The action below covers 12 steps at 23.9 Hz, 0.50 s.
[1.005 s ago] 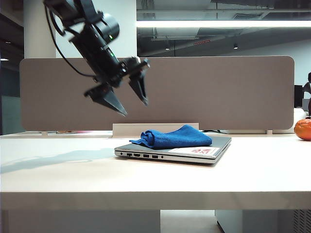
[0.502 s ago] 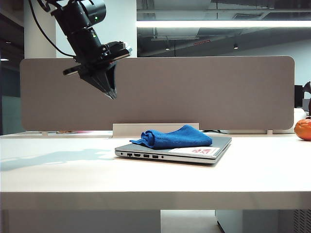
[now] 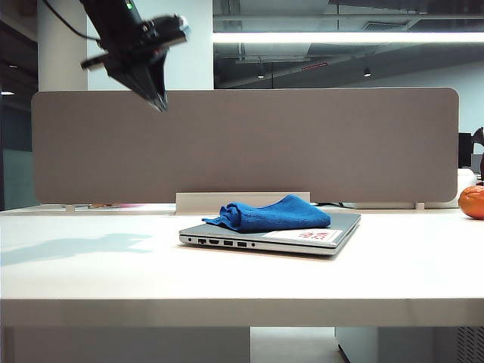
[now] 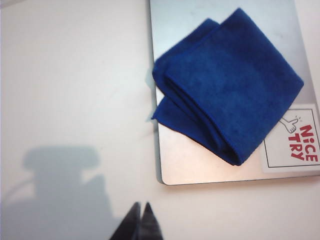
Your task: Pick up the blue rag and put it over the laptop.
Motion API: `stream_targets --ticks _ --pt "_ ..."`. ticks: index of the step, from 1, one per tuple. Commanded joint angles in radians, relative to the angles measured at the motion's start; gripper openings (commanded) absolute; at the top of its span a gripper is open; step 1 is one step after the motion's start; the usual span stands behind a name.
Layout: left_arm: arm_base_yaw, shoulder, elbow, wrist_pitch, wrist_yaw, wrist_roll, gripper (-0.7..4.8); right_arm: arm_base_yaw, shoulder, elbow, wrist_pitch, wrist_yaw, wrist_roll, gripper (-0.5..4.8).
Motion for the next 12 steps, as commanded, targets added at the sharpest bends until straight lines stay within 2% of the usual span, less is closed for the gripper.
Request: stream_targets --ticks 1,6,12 --pt "0.0 -0.035 0.0 0.0 -0.006 0.006 -0.06 0.0 -0.002 -0.005 0.01 0.081 -0.006 -0.01" --pt "0.0 -0.118 -0.063 0.014 -0.006 0.009 -0.06 -0.001 -0.002 -0.005 0.01 0.114 -0.026 -0.01" --pt "0.0 -0.333 -0.35 0.175 -0.04 0.009 -0.06 0.0 -0.002 -0.005 0.009 0.114 -0.026 -0.01"
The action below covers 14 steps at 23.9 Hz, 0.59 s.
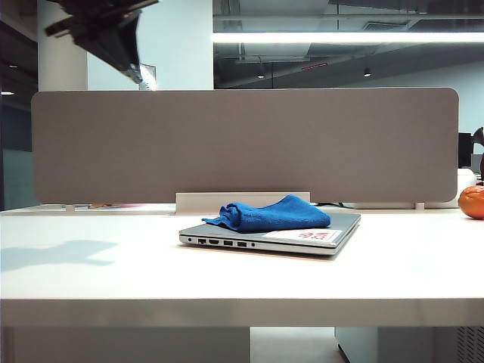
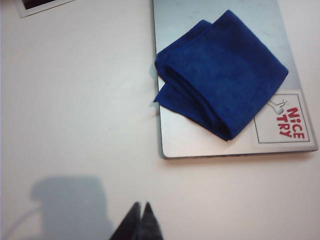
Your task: Pick up the blue rag and put it over the laptop.
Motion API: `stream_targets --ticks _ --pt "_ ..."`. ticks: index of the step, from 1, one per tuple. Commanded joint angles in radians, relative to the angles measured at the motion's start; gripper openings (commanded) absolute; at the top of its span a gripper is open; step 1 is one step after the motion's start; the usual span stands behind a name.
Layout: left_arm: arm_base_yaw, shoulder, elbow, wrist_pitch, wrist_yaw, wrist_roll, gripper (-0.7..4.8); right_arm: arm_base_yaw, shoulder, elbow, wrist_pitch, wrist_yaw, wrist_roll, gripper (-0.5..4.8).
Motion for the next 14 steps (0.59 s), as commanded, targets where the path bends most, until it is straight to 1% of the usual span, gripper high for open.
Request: stream_targets --ticks 1,2,3,4,6,8,11,14 --pt "0.0 -0.124 -0.154 0.13 -0.024 0.003 -0.06 0.001 -0.002 -0.005 0.008 0.004 -0.003 0.0" --pt "0.0 -0.148 -0.185 0.146 -0.031 0.003 -0.06 0.001 -0.002 -0.005 0.008 0.005 -0.003 0.0" --pt "0.0 -0.205 -0.254 0.179 -0.043 0.003 -0.06 0.001 -0.002 -0.005 0.007 0.005 -0.003 -0.01" --pt "0.0 -0.227 -0.282 0.193 -0.046 0.002 -0.06 0.001 -0.002 -0.005 0.007 0.005 -0.003 -0.01" --pt "0.0 -0.317 -0.387 0.221 -0.066 -0.001 -0.06 0.001 -0.002 -0.005 0.006 0.005 -0.003 -0.01" --pt "0.0 -0.409 -0.487 0.23 -0.085 -0.004 -0.06 0.001 -0.002 -0.005 0.006 0.005 -0.003 0.0" --pt "0.0 -0.504 -0.583 0.23 -0.106 -0.01 -0.06 0.001 -0.002 -0.005 0.006 0.005 -0.003 -0.01" --pt "0.0 -0.632 -0.687 0.237 -0.109 -0.039 -0.06 0.001 -0.002 -0.005 0.006 0.005 -0.003 0.0"
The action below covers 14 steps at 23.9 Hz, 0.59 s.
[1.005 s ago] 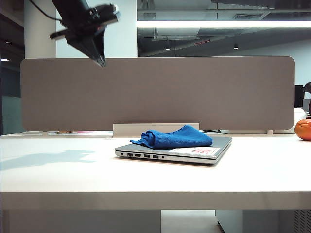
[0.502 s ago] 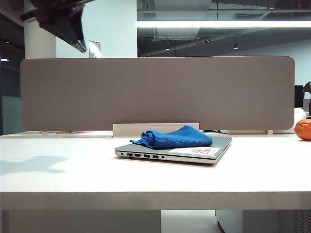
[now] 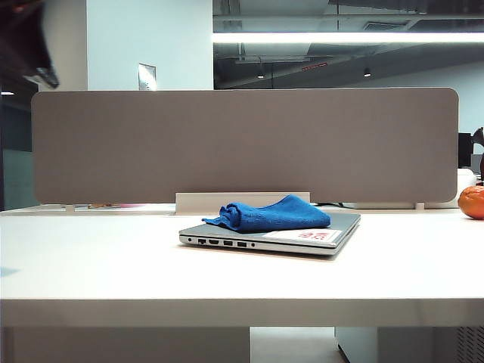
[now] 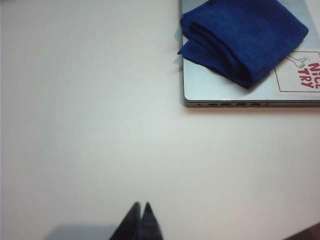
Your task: Pick up the blue rag and put it over the laptop.
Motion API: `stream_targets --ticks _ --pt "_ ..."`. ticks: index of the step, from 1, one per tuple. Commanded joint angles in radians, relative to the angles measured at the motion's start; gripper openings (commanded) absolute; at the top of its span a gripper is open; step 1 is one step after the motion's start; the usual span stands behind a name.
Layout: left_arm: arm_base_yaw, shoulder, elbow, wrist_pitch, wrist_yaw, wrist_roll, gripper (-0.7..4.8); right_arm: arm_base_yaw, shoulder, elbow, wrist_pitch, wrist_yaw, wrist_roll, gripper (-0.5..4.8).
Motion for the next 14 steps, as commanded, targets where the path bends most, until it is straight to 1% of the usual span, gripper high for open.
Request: stream_targets --ticks 1,2,7,9,11,12,14 --pt "0.0 -0.114 -0.083 0.019 -0.006 -0.042 -0.06 0.0 -0.002 -0.005 0.008 0.005 -0.004 -0.01" --pt "0.0 -0.167 -0.119 0.028 -0.006 -0.053 -0.06 0.0 -0.002 -0.005 0.008 0.005 -0.004 -0.01" --pt "0.0 -0.332 -0.208 0.03 -0.005 -0.076 -0.06 0.0 -0.002 -0.005 0.008 0.005 -0.004 -0.01" --pt "0.0 -0.419 -0.254 0.033 -0.005 -0.106 -0.06 0.0 -0.002 -0.005 0.008 0.005 -0.004 0.0" --pt "0.0 -0.509 -0.306 0.032 -0.005 -0.106 -0.06 0.0 -0.002 -0.005 0.008 0.005 -0.004 0.0" --pt "0.0 -0.547 -0.321 0.01 -0.007 -0.1 -0.06 0.0 -0.002 -0.005 0.008 0.005 -0.004 0.0" --pt "0.0 -0.573 -0.321 -0.015 -0.006 -0.1 -0.06 0.0 -0.002 -0.005 0.008 0.005 -0.004 0.0"
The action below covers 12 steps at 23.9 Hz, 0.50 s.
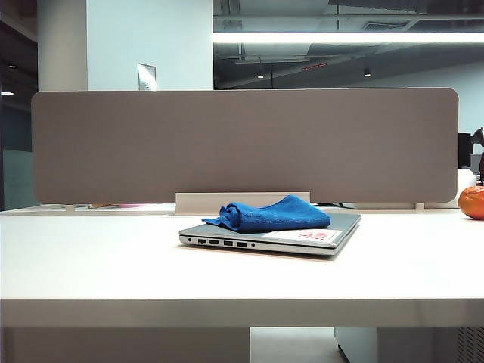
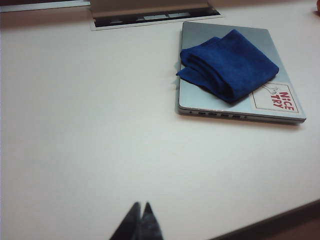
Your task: Pick up the blue rag and put it over the laptop.
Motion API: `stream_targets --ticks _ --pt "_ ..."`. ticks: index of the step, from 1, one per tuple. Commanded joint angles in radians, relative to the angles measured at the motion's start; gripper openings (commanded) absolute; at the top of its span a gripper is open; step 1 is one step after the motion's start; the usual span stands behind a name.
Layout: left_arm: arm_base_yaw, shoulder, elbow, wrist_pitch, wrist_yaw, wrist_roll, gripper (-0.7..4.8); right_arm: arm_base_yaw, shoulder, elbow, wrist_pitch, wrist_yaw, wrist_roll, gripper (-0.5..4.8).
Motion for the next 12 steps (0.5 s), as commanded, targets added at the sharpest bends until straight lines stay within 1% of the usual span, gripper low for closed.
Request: stream_targets --ticks 1,6,10,11,12 --pt "0.0 -0.023 0.001 -0.013 -0.002 0.003 -0.06 0.0 -0.002 -0.005 0.013 0.005 -0.004 -0.01" --pt "0.0 -0.023 0.001 -0.013 0.0 0.007 -0.06 0.0 -0.002 -0.005 0.013 0.005 -0.004 0.0" --pt "0.0 -0.023 0.0 -0.01 -0.003 0.09 -0.06 0.0 -0.002 -0.005 0.013 0.005 -0.004 0.0" --pt "0.0 -0.022 0.0 -0.003 -0.003 0.123 -0.06 0.0 -0.002 -0.005 0.013 0.005 -0.004 0.0" --pt "0.0 -0.02 -0.003 0.018 -0.003 0.138 -0.06 0.0 -0.002 -0.005 0.013 0.005 -0.004 0.0"
